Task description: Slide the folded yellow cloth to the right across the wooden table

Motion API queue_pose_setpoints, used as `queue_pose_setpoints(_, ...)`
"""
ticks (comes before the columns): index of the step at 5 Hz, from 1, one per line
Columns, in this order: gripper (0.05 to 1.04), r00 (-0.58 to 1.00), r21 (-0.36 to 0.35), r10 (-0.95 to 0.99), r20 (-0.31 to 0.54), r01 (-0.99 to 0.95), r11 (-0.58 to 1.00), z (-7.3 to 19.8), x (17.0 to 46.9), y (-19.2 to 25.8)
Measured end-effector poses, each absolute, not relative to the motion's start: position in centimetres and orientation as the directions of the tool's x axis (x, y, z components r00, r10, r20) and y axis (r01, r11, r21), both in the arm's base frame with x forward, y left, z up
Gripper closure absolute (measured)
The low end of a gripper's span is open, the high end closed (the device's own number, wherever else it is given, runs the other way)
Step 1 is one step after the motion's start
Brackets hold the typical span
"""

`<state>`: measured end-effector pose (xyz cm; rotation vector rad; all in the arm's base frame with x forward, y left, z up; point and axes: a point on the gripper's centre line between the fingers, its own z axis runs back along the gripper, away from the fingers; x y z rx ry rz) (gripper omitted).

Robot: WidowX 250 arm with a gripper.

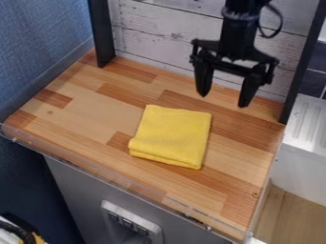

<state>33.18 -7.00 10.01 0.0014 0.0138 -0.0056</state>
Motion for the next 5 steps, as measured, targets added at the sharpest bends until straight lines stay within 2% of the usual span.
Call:
queue_pose_setpoints(1, 0.086, 1.0, -0.003, 0.0, 0.009, 0.0, 1.0, 11.33, 33.38, -7.14)
queue_pose_setpoints(5, 0.089, 1.0, -0.007, -0.004, 0.006, 0.004, 1.0, 11.83, 33.47, -7.5)
